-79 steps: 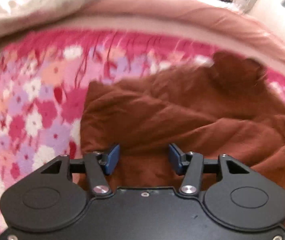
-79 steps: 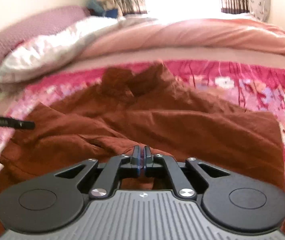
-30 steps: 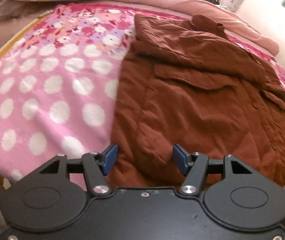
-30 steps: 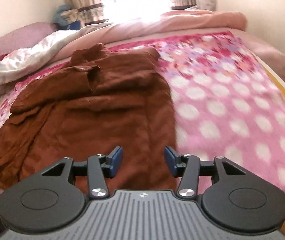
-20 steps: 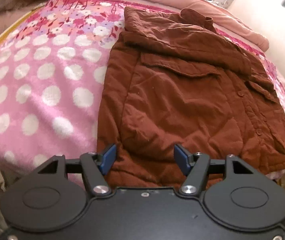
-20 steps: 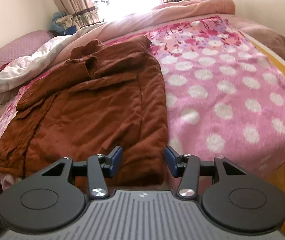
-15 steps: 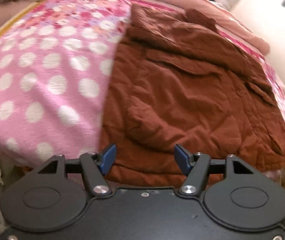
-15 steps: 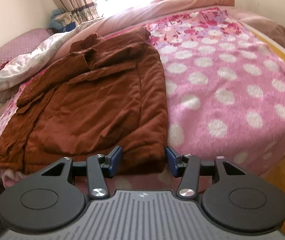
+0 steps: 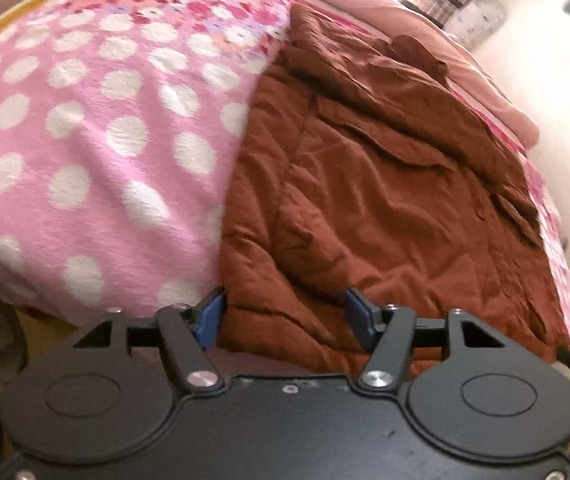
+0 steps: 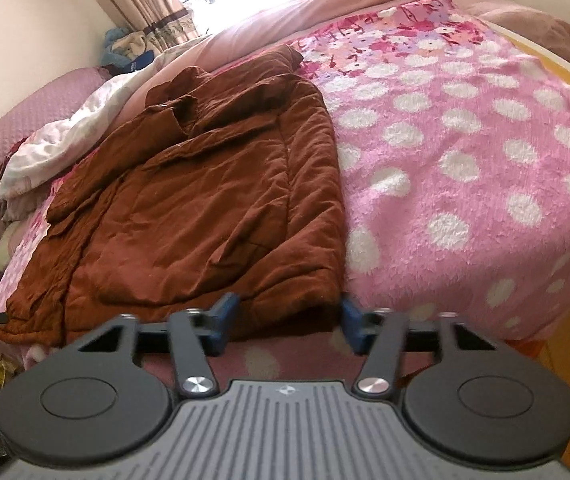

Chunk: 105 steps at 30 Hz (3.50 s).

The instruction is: Fold large clothes

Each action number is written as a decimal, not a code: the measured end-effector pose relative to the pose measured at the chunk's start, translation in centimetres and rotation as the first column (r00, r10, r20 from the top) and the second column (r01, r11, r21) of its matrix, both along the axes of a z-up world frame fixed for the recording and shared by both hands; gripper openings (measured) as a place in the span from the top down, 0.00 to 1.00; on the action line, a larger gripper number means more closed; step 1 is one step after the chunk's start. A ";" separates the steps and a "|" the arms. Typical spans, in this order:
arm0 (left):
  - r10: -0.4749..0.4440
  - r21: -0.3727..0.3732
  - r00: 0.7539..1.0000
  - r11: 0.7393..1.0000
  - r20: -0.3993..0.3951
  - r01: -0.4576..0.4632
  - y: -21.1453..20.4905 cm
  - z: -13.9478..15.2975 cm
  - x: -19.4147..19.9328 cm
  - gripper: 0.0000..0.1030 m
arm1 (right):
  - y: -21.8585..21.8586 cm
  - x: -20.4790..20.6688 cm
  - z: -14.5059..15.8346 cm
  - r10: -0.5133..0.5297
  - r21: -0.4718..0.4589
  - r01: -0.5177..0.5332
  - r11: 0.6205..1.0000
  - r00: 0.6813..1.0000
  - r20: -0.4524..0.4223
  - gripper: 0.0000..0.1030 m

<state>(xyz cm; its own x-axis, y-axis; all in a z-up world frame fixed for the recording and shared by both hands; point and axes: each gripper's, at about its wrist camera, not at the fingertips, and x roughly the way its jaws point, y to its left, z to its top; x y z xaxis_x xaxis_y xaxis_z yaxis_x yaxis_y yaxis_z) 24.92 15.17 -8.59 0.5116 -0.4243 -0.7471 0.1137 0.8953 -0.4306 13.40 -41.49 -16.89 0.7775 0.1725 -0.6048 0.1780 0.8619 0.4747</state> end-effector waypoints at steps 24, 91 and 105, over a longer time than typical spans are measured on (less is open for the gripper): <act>-0.004 -0.147 0.995 0.989 0.096 0.018 -1.5 9.8 12.4 0.88 | -3.4 10.2 10.4 0.010 -0.003 -0.009 1.000 0.983 0.183 0.92; -0.230 0.067 0.973 0.970 -0.034 0.232 -20.7 6.5 36.6 0.53 | -0.3 40.8 10.7 0.181 -0.042 -0.178 0.983 0.981 0.065 0.42; -0.121 0.170 0.991 0.980 0.066 0.108 -20.6 3.4 38.5 0.52 | -0.7 46.0 5.7 0.084 -0.251 -0.094 0.963 0.995 -0.051 1.00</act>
<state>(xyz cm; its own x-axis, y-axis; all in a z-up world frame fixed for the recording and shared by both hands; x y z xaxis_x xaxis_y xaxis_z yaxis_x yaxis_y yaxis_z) 63.40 -5.45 -5.19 0.5242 -0.3571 -0.7731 0.2460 0.9326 -0.2640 59.41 -42.14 -11.15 0.7405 0.0770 -0.6676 0.1096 0.9663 0.2331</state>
